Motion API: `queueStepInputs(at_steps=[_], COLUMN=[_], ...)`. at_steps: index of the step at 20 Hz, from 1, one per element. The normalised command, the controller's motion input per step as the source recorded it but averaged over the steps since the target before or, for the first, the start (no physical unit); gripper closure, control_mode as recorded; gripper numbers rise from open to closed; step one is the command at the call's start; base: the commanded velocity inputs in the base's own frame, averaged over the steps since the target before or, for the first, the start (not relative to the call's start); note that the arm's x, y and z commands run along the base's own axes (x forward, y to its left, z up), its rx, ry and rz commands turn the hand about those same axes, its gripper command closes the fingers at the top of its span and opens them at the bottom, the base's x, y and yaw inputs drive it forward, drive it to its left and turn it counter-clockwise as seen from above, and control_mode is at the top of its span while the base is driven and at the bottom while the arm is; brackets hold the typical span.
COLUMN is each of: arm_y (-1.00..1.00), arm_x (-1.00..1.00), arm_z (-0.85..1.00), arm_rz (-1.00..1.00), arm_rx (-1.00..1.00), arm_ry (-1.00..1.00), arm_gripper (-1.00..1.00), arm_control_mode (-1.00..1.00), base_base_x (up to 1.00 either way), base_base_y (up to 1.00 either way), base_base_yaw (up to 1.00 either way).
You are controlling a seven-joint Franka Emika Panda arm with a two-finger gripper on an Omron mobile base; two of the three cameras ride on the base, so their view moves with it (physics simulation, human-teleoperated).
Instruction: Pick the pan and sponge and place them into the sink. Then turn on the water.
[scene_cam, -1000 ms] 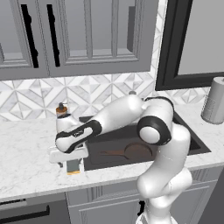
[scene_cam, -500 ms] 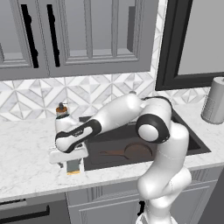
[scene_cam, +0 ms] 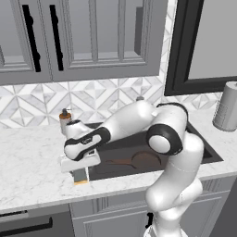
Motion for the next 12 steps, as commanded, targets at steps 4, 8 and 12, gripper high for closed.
queueStepInputs(at_steps=[4, 8, 12], arm_y=[0.18, 0.16, 0.08], arm_x=[-0.06, -0.26, -0.15], arm_z=[-0.98, -1.0, -0.95], arm_rz=[0.17, 0.19, 0.14], arm_rx=[0.0, 0.0, 0.0], arm_ry=[0.0, 0.0, 0.07], arm_gripper=[-1.0, 1.0, 1.0], arm_control_mode=[-1.0, -1.0, -1.0], base_base_x=[0.0, 0.0, 0.0], base_base_y=[0.0, 0.0, 0.0], base_base_yaw=[0.0, 0.0, 0.0])
